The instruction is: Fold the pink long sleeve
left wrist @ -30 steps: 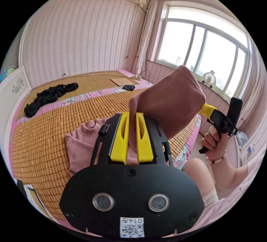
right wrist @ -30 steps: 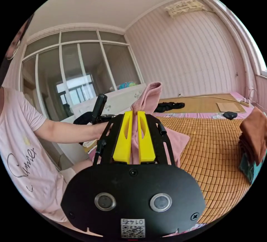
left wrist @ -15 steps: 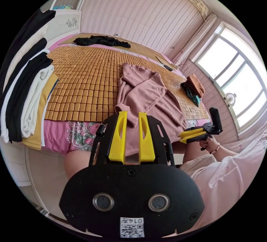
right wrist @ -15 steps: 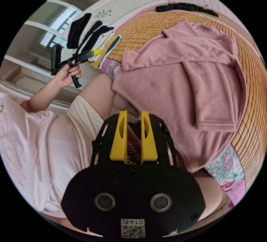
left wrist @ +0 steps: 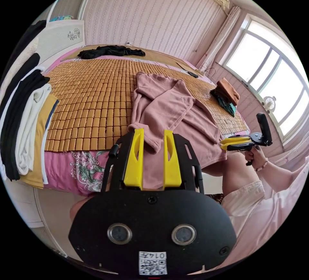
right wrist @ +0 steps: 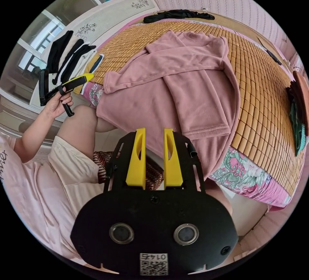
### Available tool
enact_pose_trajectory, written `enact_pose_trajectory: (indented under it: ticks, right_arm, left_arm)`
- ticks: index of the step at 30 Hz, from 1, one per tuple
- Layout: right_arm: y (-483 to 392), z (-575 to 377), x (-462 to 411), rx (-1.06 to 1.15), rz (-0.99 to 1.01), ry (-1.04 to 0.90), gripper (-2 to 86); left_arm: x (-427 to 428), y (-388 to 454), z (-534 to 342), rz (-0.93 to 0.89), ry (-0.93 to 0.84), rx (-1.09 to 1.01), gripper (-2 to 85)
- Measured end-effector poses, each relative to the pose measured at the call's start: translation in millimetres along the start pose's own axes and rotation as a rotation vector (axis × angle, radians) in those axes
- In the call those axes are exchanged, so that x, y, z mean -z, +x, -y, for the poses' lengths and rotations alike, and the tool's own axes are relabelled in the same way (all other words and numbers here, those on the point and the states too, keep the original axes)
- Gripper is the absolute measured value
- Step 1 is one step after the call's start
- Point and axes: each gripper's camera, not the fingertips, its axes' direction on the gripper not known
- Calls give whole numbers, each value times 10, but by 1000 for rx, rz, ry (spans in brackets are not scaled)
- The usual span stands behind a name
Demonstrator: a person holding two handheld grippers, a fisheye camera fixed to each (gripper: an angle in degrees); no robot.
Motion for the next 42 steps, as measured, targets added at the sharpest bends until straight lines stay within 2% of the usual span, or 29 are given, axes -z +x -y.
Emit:
enact_pose_trajectory:
  ticks: [5,9,13,15,19,21,22,23,27,30,34,36,37,39,42]
  right_arm:
    - [411,666,12,15,-140,74,104]
    - [907,1289,-106,-13,-213,72,116]
    - [1361,1681,-235,-67,-162,68,130]
    - [1615,1846,-323,-110,-176,73,143]
    - [1998,1998,-591,-105,-164,-25,124]
    - [2246,1960,-433,-96,-102,45,77]
    - [2322,1955,-384,-101,-65,44,70]
    - [2454,1913,-224,-102,-2,91,58]
    - [2939,1743,382,-142,85,234,39]
    - [3471,1635,467,-248,187,266,35]
    - [4050,1520,172,-411,294,217,37]
    - [4211,1469,214,-444,352,292,41]
    - [4233,1477,229,-449,352,294,42]
    - [4262,1534,308,-444,301,292,49]
    - [4280,1577,483,-460,230,305,49]
  left_arm:
    - [-262,186,849,-52,-57,-166,78]
    - [-915,393,1868,-135,-76,-267,67]
    - [-1753,657,2649,-122,-95,-364,66]
    - [-2078,771,2855,-120,-93,-398,94]
    - [-2809,876,3193,-147,-243,-313,120]
    - [-3018,904,3259,-175,-327,-312,91]
    - [-3060,973,3300,-223,-377,-367,48]
    - [-3049,1006,3334,-225,-385,-369,42]
    - [-2673,1334,3602,-311,-247,-512,24]
    - [-2769,1445,3769,-386,-253,-454,34]
    - [-3272,1509,3632,-233,-450,-456,65]
    - [-3113,1437,3639,-249,-371,-459,70]
    - [-3014,1381,3677,-247,-387,-438,79]
    - [-2798,1307,3715,-247,-410,-455,95]
    - [-2205,1178,3666,-190,-339,-555,106]
